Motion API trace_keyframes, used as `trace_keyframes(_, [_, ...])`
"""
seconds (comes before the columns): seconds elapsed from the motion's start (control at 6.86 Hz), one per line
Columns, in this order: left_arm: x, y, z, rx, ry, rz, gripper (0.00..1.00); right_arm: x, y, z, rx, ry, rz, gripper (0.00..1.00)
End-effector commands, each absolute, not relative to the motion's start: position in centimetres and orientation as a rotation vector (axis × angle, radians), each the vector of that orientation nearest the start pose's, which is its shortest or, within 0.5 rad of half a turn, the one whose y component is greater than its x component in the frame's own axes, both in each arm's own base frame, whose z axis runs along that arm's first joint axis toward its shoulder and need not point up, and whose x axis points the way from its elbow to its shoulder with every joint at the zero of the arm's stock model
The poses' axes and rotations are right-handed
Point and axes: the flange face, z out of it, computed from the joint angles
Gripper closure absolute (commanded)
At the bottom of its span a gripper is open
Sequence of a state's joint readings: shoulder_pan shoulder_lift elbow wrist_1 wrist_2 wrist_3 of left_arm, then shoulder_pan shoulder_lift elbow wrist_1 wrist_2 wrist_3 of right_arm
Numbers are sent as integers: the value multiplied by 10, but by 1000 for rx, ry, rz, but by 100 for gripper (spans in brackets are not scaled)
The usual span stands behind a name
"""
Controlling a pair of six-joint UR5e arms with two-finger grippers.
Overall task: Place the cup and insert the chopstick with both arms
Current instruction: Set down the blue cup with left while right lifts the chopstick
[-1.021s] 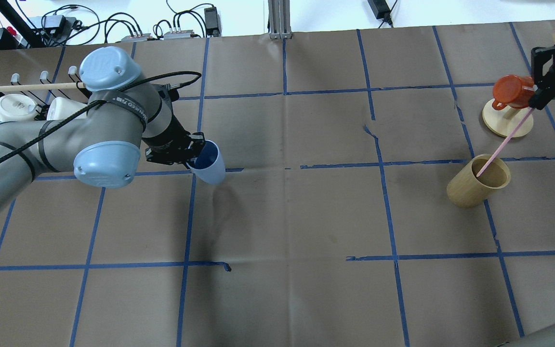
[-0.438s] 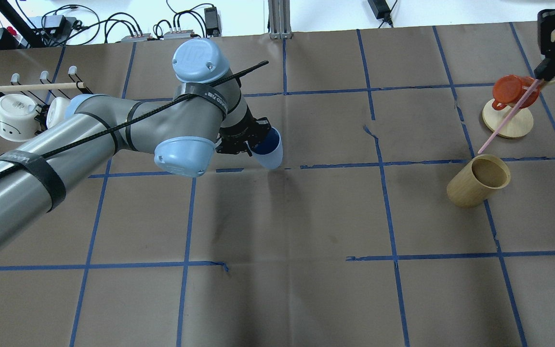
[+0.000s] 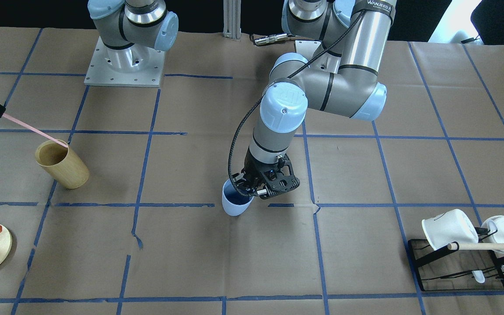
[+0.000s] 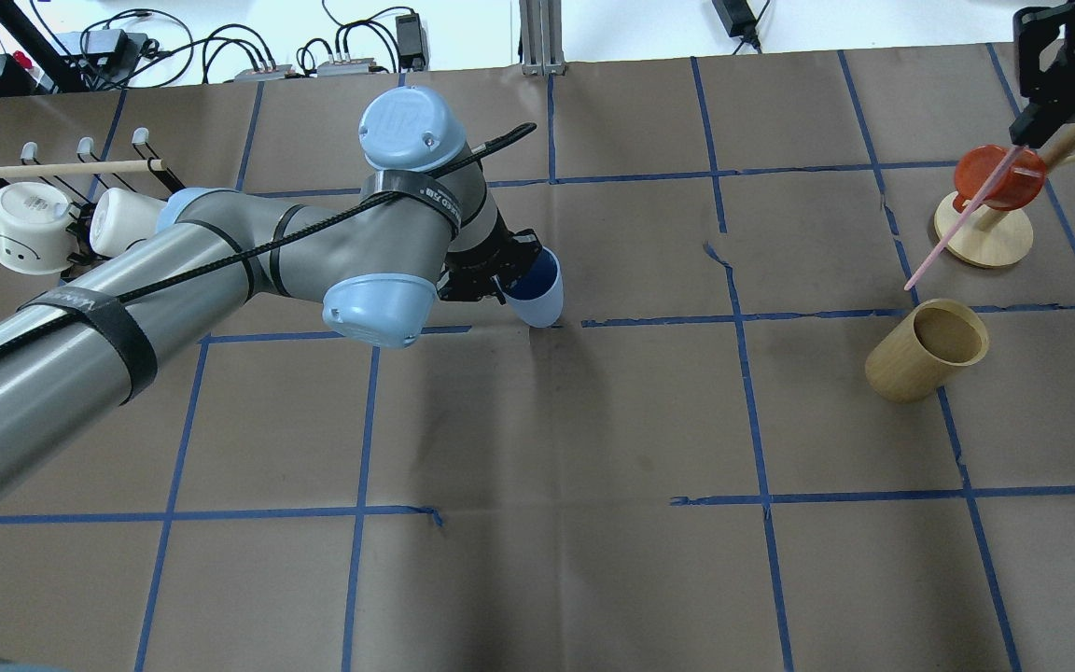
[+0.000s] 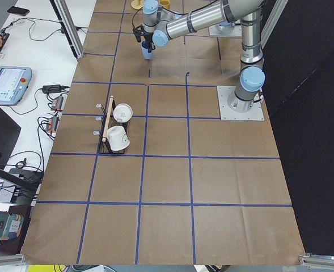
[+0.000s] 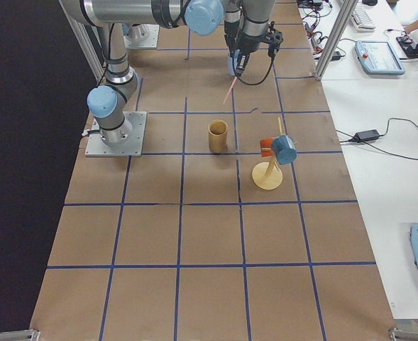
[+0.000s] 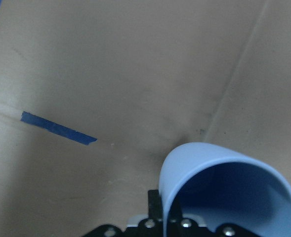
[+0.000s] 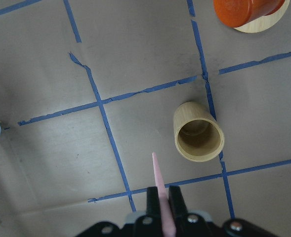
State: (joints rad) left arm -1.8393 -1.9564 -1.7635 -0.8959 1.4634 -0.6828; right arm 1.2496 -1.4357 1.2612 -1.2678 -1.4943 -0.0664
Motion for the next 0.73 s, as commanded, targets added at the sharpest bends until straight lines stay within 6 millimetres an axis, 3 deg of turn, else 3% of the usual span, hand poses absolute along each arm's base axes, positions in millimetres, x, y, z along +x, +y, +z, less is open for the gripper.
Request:
trace_keyframes(0.0, [-310,-535,246,-637,3218,-44,86,-1,-549,547,416,3014,154,92])
trace_keyframes(0.15, [-313,-533,245,-632,3219,-43,56,10,-550,550,435,2993,136,92])
trace_keyframes(0.29, [-314,-534,247,-625,3222,-53,1,11,-551,550,440,2986,135,92])
trace_keyframes(0.44, [-313,-534,250,-624,3224,-60,0,11,-550,552,471,2980,132,92])
trace_keyframes(0.58, [-308,-536,263,-642,3237,-87,0,16,-550,568,522,2957,88,92])
